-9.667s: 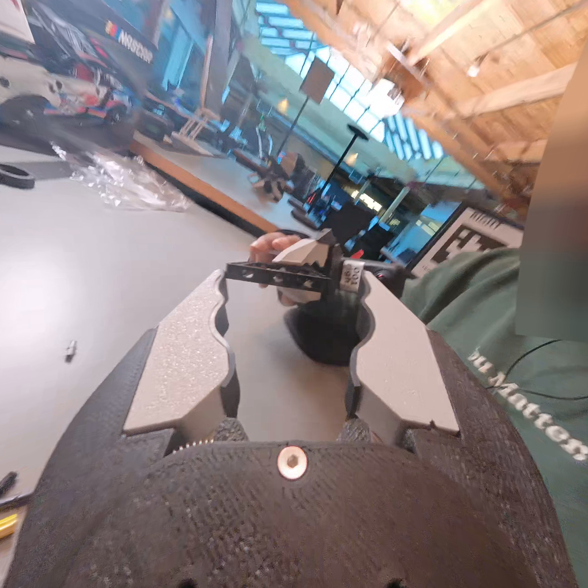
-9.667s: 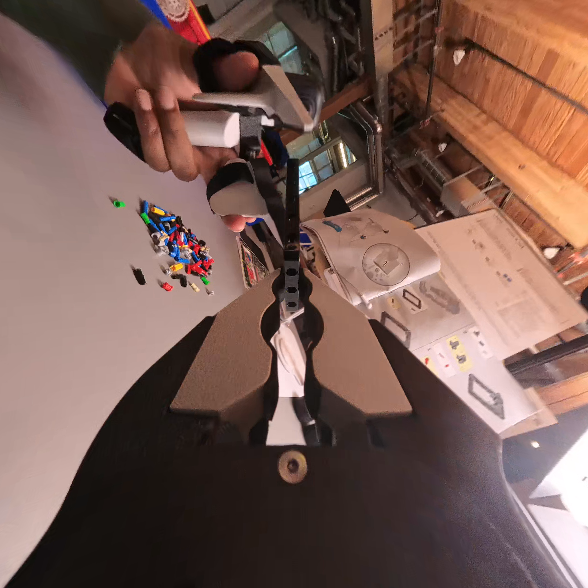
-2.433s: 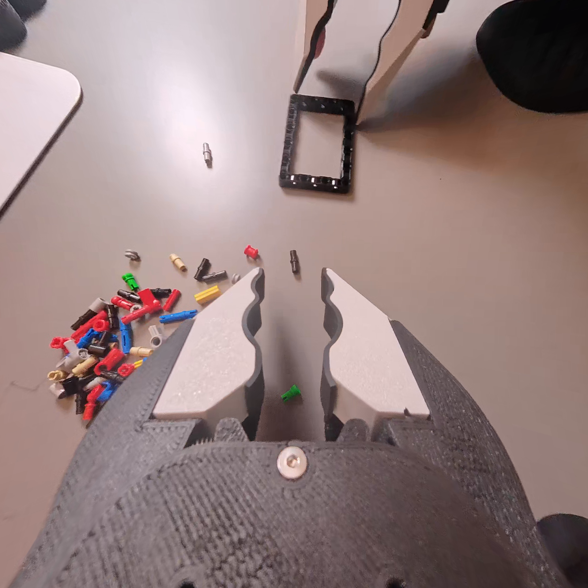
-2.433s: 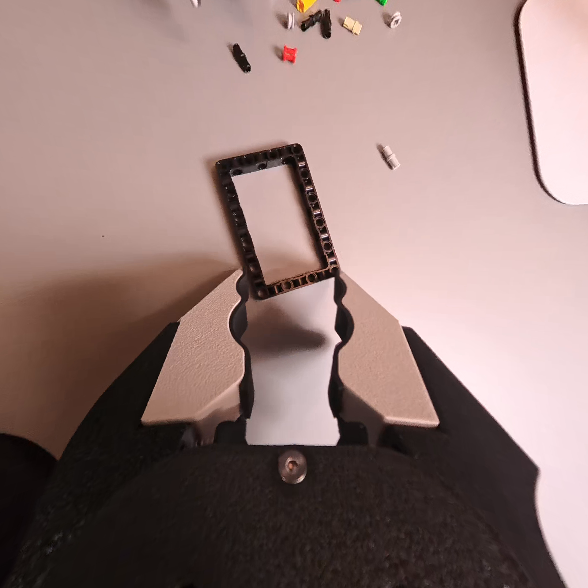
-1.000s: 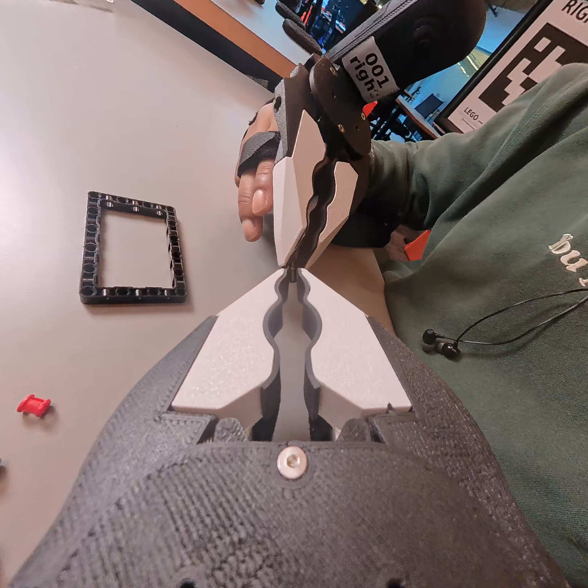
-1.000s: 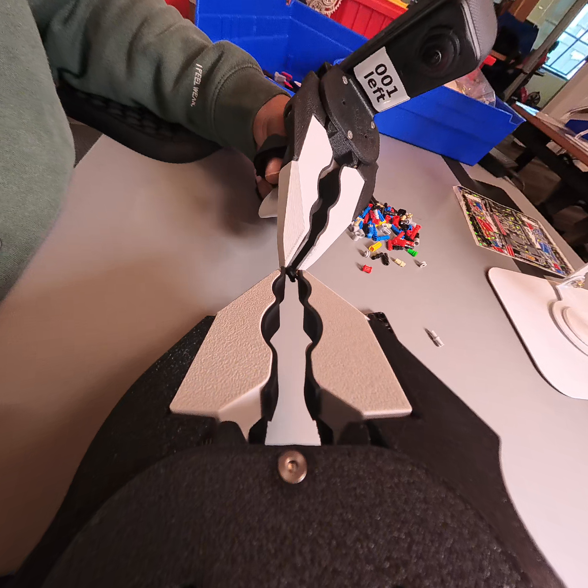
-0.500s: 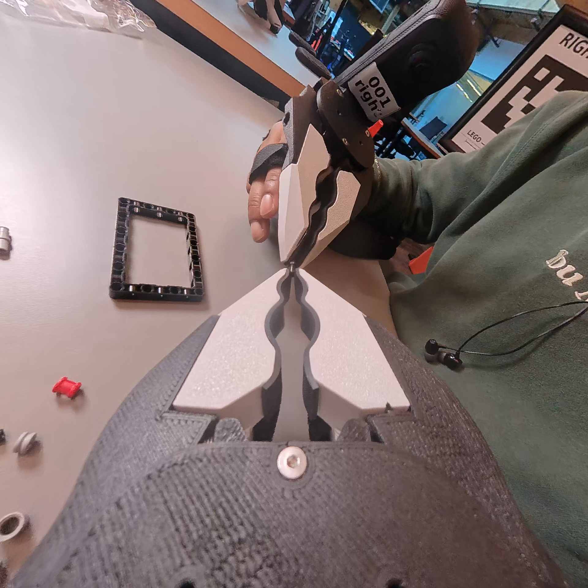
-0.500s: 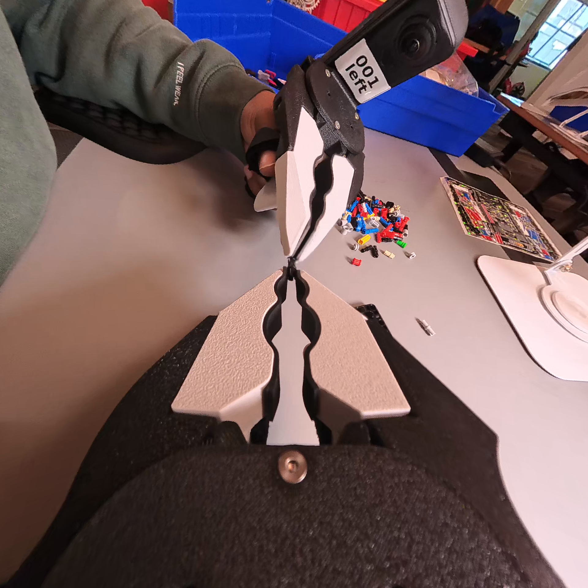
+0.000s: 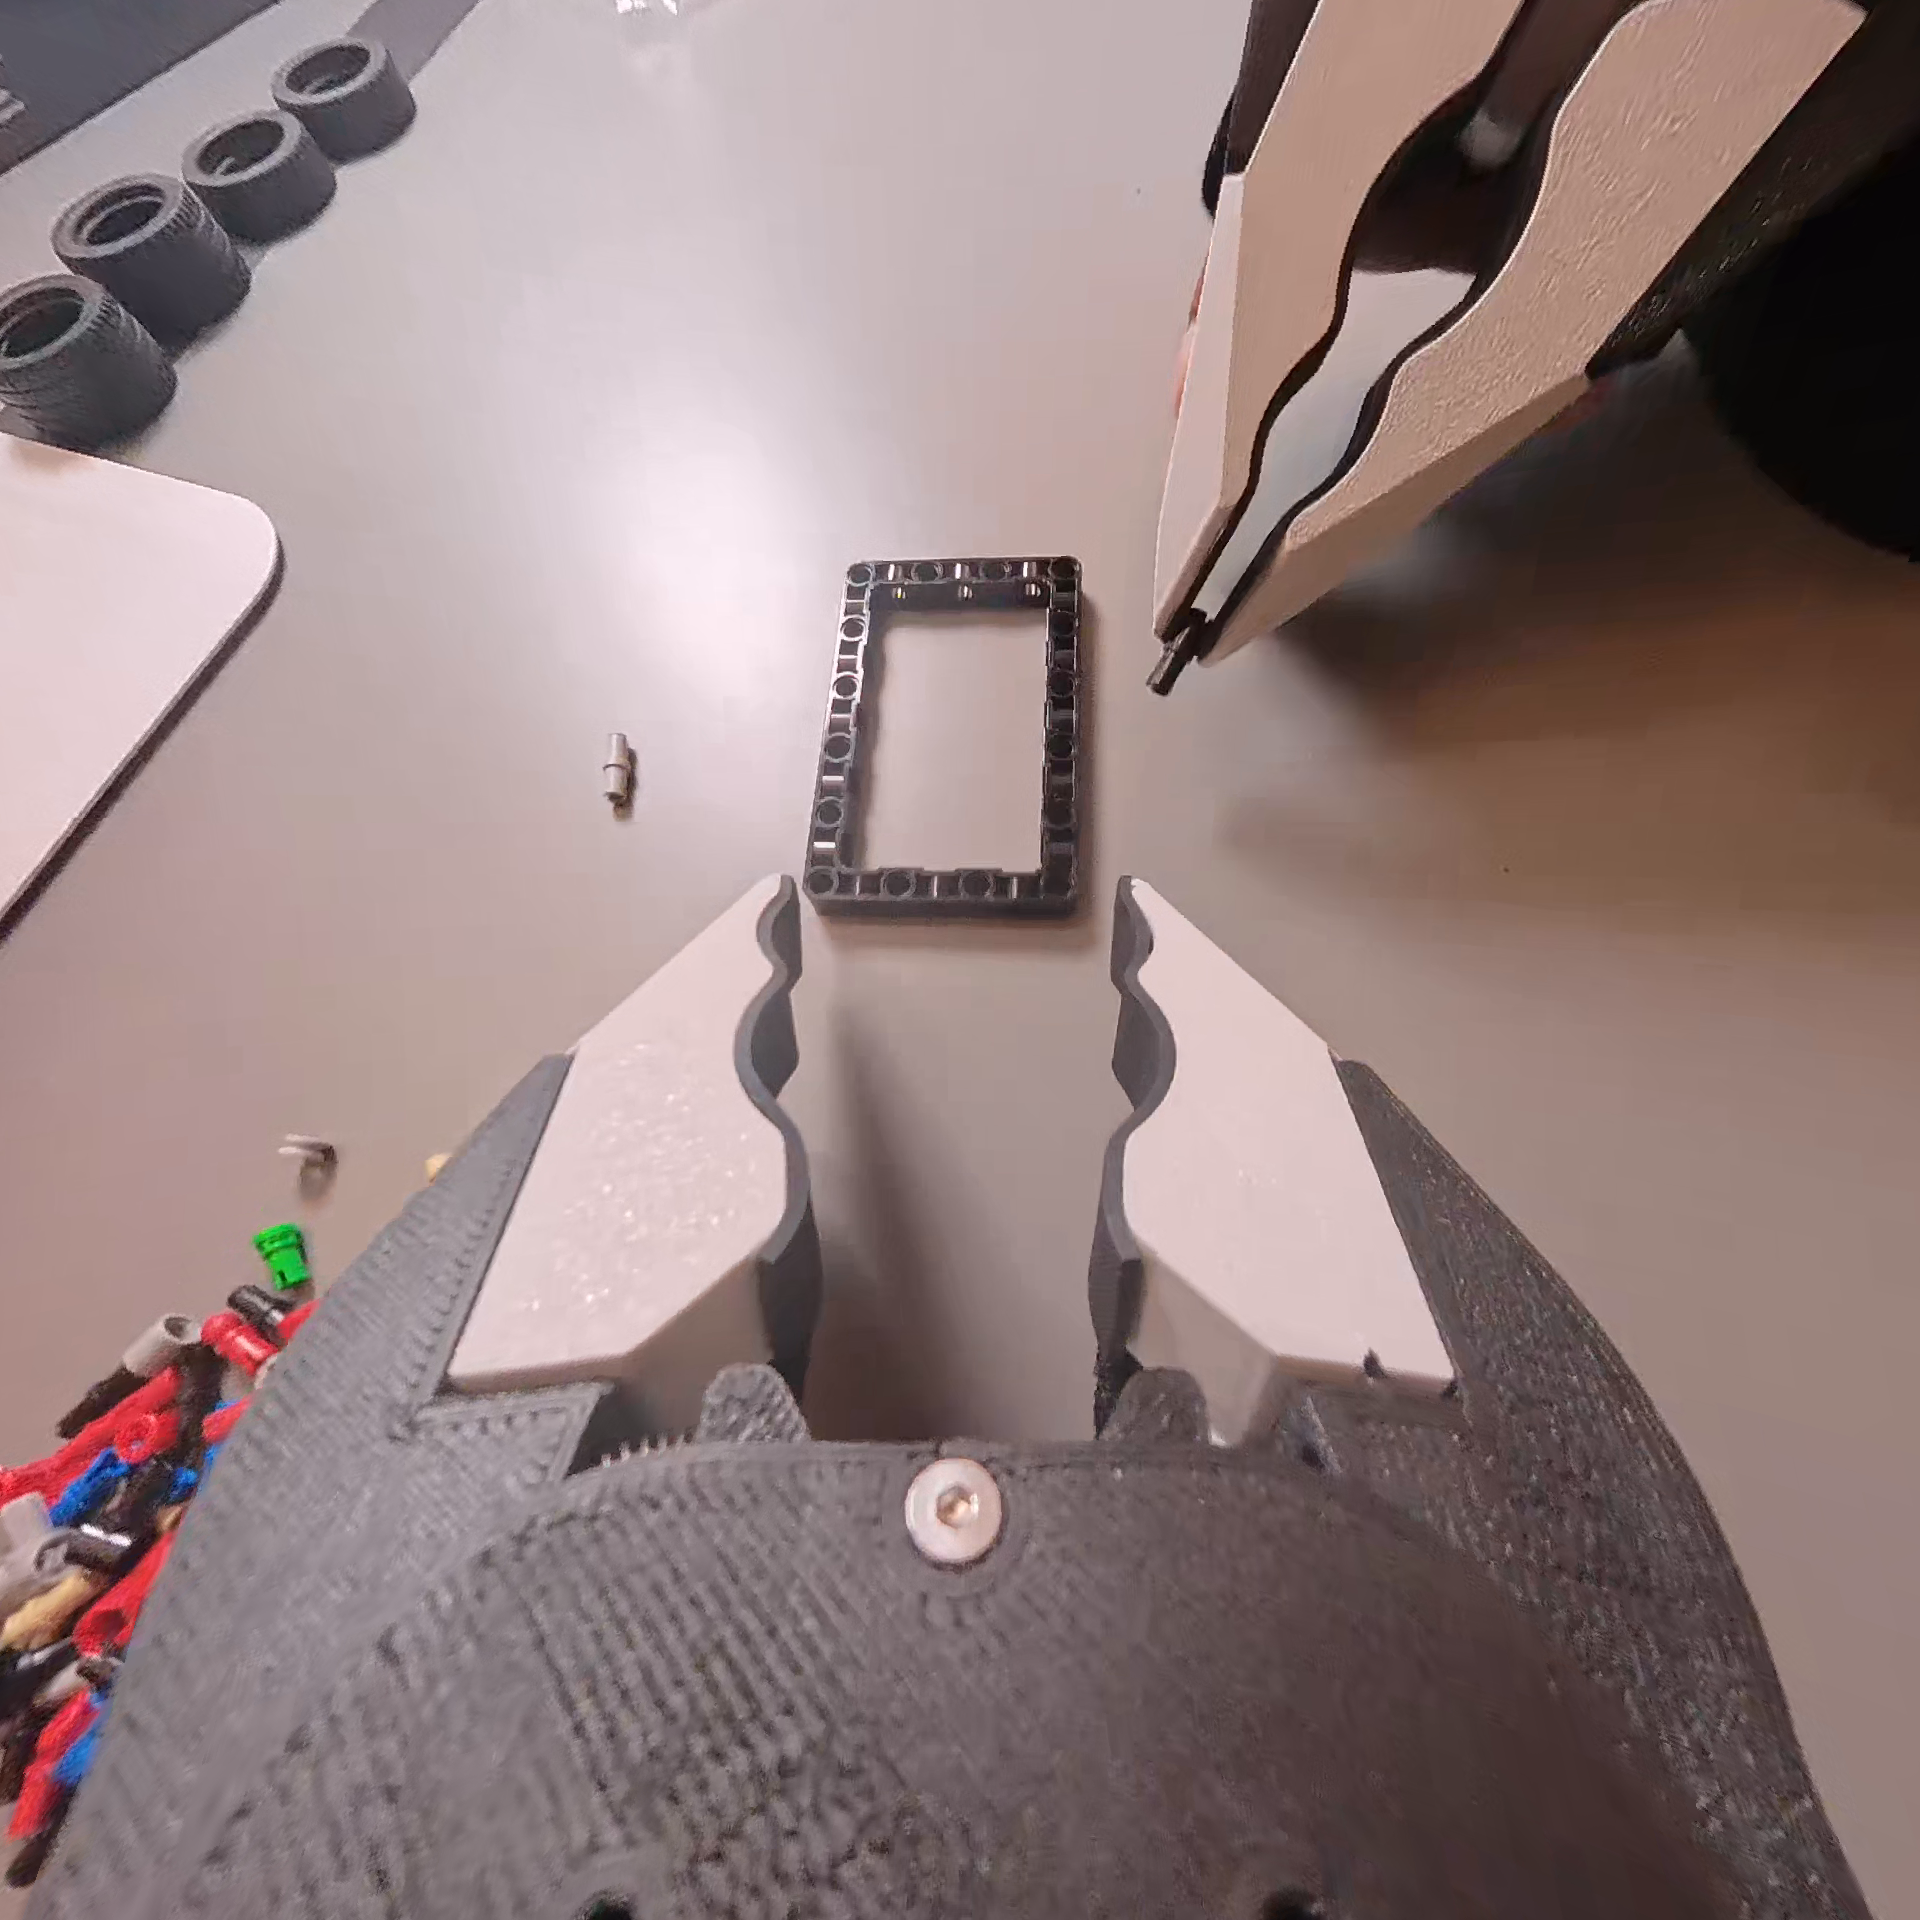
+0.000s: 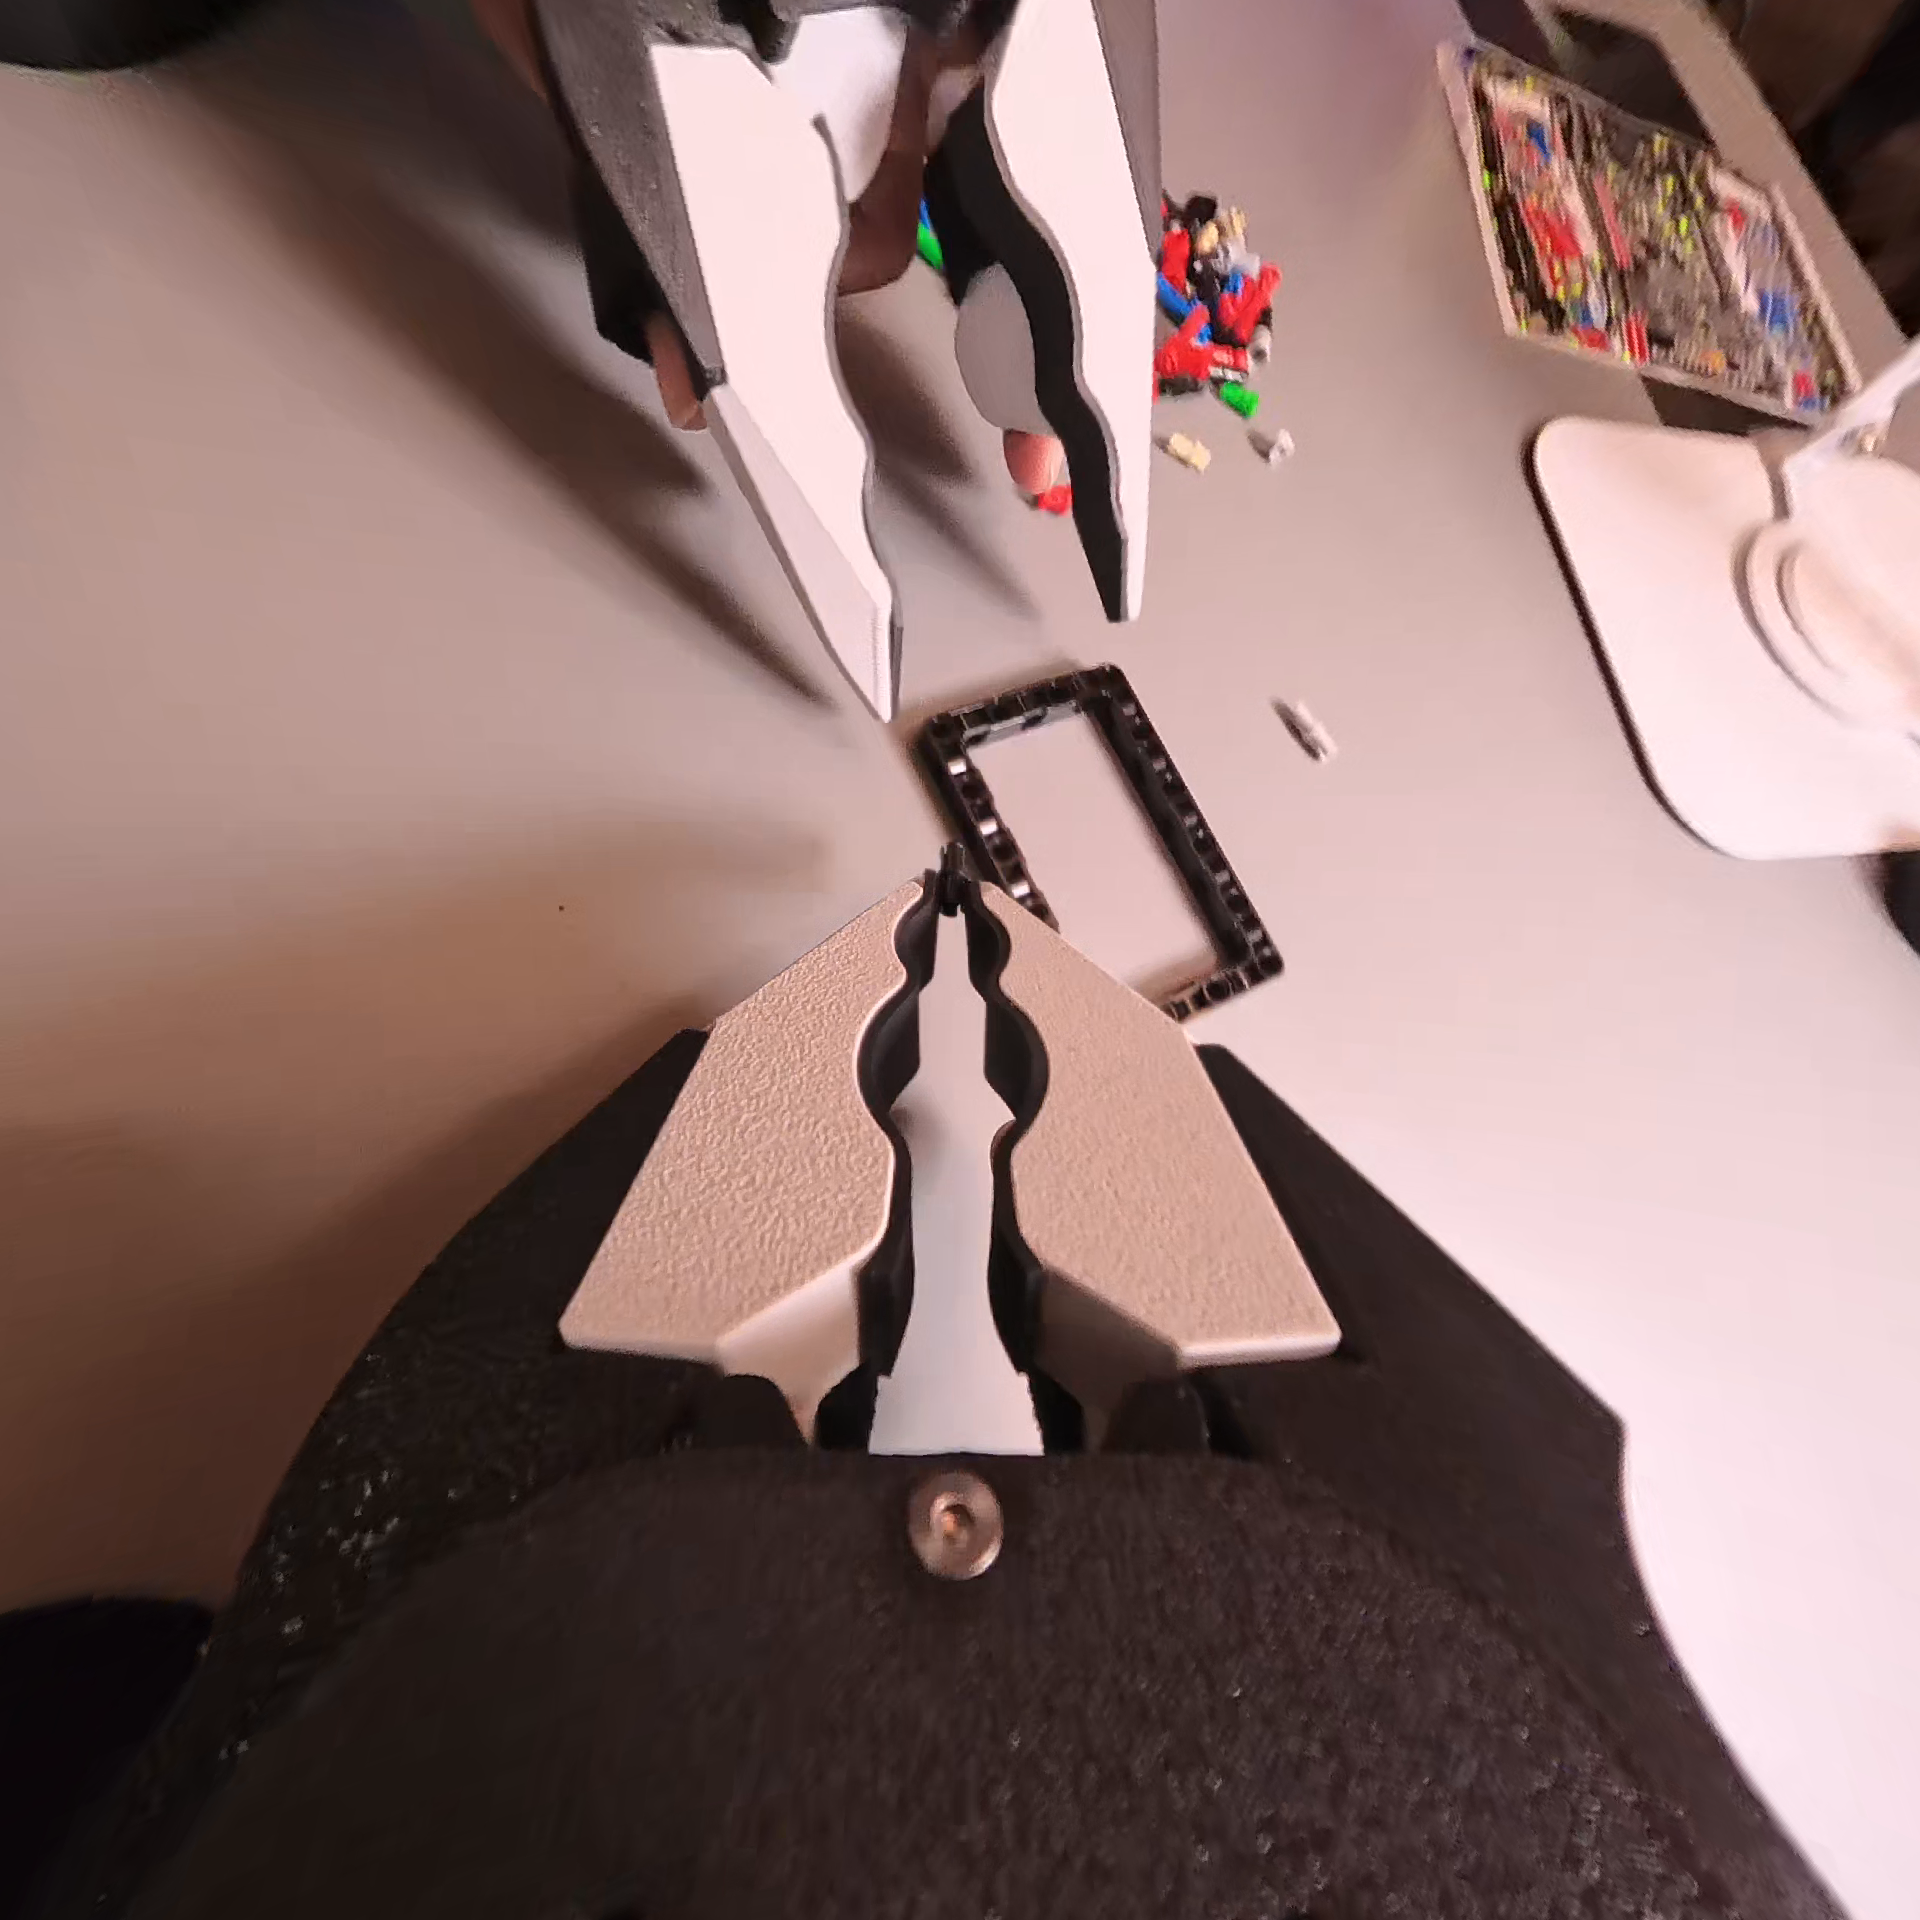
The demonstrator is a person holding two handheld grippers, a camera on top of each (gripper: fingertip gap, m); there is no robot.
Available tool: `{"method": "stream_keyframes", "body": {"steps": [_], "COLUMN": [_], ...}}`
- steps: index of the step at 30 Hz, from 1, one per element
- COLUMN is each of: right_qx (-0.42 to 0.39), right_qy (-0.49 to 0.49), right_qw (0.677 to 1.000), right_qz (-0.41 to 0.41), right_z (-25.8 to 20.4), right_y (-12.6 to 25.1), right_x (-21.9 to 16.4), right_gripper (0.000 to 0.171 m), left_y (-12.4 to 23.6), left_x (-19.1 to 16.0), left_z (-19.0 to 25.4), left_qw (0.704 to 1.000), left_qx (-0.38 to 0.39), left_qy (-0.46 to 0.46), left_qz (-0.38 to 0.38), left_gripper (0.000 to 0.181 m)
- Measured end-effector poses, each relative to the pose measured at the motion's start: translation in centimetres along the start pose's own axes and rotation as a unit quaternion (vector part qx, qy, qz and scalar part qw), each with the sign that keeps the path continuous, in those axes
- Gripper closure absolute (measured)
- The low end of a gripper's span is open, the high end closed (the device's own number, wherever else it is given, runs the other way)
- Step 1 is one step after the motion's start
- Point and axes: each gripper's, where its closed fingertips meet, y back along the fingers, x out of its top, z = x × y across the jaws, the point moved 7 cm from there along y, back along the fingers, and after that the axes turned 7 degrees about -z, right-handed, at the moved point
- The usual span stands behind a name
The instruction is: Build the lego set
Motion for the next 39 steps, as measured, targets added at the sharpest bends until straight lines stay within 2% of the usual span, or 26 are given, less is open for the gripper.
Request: {"method": "stream_keyframes", "body": {"steps": [4,7,13,21,26,31,35,39], "right_qx": [-0.013,-0.018,-0.035,-0.073,-0.104,-0.11,-0.1,-0.132], "right_qy": [-0.03,-0.041,-0.066,-0.172,-0.166,-0.152,-0.158,-0.177], "right_qw": [0.999,0.999,0.997,0.979,0.975,0.974,0.975,0.974], "right_qz": [0.002,-0.006,-0.029,-0.077,-0.106,-0.125,-0.119,-0.046], "right_z": [0.9,1.2,2.1,4.3,4.5,4.2,4.0,5.0], "right_y": [0.5,0.3,0.6,1.1,0.7,0.4,0.4,2.0], "right_x": [-0.4,-0.8,-1.8,-4.4,-4.4,-4.2,-4.0,-2.6], "right_gripper": [0.169,0.169,0.169,0.169,0.168,0.161,0.157,0.157], "left_y": [-1.1,-1.6,-1.1,-0.4,-0.3,-0.3,0.2,4.1], "left_x": [0.9,0.7,0.5,0.1,-0.2,-0.3,-0.1,0.4], "left_z": [-0.3,-0.2,0.7,1.9,1.7,1.7,1.6,-1.5], "left_qw": [0.999,0.999,0.997,0.996,0.995,0.995,0.995,0.996], "left_qx": [-0.01,-0.016,-0.003,-0.016,-0.026,-0.03,-0.042,-0.01], "left_qy": [0.014,0.022,0.024,0.039,0.053,0.057,0.061,0.087], "left_qz": [-0.027,-0.047,-0.07,-0.08,-0.077,-0.075,-0.065,-0.017], "left_gripper": [0.116,0.125,0.125,0.125,0.125,0.125,0.12,0.122]}}
